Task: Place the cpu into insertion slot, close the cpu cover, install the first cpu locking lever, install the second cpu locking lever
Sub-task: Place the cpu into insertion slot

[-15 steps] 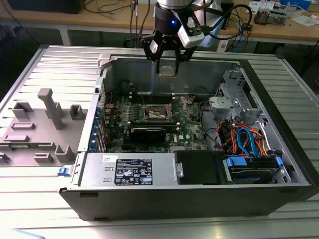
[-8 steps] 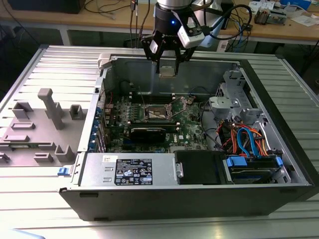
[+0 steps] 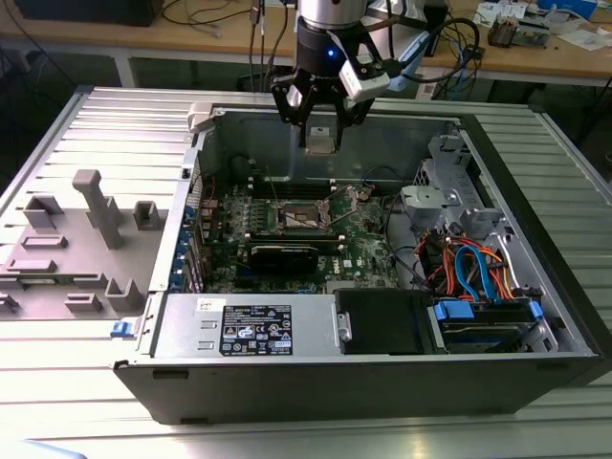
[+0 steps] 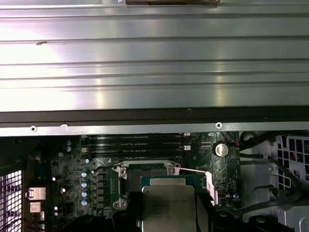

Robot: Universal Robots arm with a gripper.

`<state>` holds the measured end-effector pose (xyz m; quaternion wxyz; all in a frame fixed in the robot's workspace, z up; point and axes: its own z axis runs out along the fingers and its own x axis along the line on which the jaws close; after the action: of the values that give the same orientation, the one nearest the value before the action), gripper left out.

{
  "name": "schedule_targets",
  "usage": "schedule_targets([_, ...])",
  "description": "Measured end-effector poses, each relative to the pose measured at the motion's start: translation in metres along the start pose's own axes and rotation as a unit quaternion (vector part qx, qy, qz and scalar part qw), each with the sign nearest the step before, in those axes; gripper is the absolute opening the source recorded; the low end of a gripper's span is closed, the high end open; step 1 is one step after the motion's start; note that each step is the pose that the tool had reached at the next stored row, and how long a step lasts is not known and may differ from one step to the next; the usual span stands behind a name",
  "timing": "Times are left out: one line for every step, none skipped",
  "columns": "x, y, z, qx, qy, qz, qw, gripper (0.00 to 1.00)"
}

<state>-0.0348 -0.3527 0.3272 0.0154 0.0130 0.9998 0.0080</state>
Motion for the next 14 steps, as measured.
schedule_targets([0.0002,0.0,0.0015,0.0,-0.0001,0.0,1.0,0.55])
schedule_targets([0.0004,0.0,0.0027,0.0,-0.0001,0.0,1.0,0.55])
schedule_targets([0.0006,-0.0001,0.0042,0.0001,-0.0001,0.0,1.0,0.55])
schedule_targets([0.0007,-0.0001,0.0052,0.0003,-0.0001,0.0,1.0,0.55])
schedule_targets([0.0008,-0.0001,0.006,0.0006,-0.0001,0.0,1.0,0.55])
schedule_targets([0.0008,-0.0001,0.0061,0.0007,0.0,0.0,1.0,0.55])
schedule_targets([0.0008,-0.0002,0.0061,0.0007,0.0,0.0,1.0,0.55])
schedule_targets([0.0008,-0.0001,0.0063,0.0005,-0.0001,0.0,1.0,0.55])
schedule_targets([0.0008,-0.0001,0.0063,0.0005,-0.0001,0.0,1.0,0.55])
schedule_targets([0.0008,-0.0001,0.0063,0.0005,-0.0001,0.0,1.0,0.55])
schedule_targets([0.0008,-0.0001,0.0065,0.0005,-0.0001,0.0,1.0,0.55])
schedule_targets([0.0008,-0.0001,0.0068,0.0005,-0.0002,0.0,1.0,0.55])
schedule_targets([0.0008,-0.0001,0.0072,0.0004,-0.0002,0.0,1.0,0.55])
schedule_targets([0.0008,-0.0001,0.0074,0.0005,-0.0001,0.0,1.0,0.55])
